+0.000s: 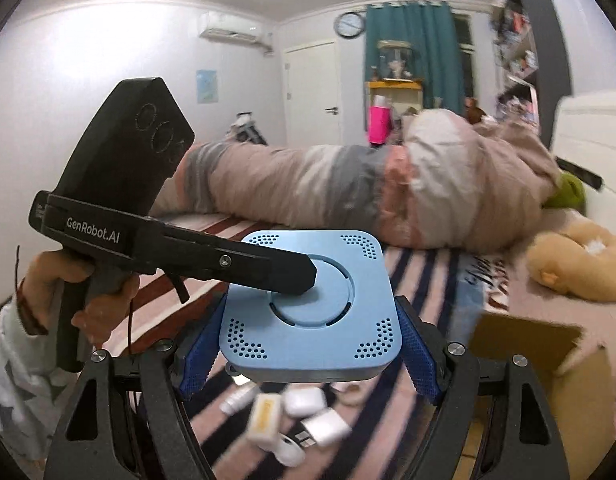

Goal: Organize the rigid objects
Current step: 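Carry the blue device into the cardboard box and open the right gripper, then grasp the white KATO-KATO cream tube with the right gripper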

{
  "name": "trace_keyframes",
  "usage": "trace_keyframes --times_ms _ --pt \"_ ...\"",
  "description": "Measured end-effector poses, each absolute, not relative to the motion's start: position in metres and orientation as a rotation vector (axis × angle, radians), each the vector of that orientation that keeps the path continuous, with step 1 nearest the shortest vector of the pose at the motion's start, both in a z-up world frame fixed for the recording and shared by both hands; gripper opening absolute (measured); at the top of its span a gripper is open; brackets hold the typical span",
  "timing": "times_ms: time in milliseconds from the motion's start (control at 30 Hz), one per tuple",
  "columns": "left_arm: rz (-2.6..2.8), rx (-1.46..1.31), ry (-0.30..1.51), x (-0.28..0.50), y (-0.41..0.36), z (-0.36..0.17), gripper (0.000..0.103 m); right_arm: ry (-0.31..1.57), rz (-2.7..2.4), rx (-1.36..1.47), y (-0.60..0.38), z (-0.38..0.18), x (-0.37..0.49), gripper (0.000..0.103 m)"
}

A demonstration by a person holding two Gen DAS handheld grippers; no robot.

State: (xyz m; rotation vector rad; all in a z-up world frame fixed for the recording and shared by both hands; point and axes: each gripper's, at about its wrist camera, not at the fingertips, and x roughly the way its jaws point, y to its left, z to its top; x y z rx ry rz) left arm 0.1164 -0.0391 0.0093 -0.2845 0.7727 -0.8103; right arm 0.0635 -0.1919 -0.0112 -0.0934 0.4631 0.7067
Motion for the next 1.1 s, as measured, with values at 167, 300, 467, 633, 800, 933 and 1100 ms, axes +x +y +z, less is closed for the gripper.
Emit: trace_keyframes --times_ms 167,300,467,633,800,933,1100 --pt "-0.881 -0.215 0.864 0.144 -0.116 0.008 0.045 0.570 0.632 -0.030 -0.257 -0.009 0.081 0.077" --pt "-0.907 -0.114 0.956 0.163 -0.169 -0.002 0.045 0.700 0.579 -0.021 -0.295 -0.015 0.101 0.077" --pt "-0.844 -0.018 0.995 0.170 -0.191 -0.009 0.061 0.796 0.499 -0.114 -0.300 -0.030 0.113 0.078" --pt "-0.802 0.003 0.924 0.161 -0.170 -0.001 0.081 0.753 0.419 -0.180 -0.299 -0.033 0.103 0.096" --pt "-0.676 0.028 0.810 0.142 -0.120 0.023 0.082 0.645 0.485 -0.164 -0.279 -0.018 0.086 0.096" --pt "-0.493 0.059 0.723 0.117 -0.061 0.030 0.085 0.492 0.531 -0.201 -0.245 0.000 0.064 0.096" --pt "-0.323 0.058 0.710 0.094 0.006 -0.003 0.086 0.495 0.732 -0.206 -0.182 -0.001 0.051 0.095"
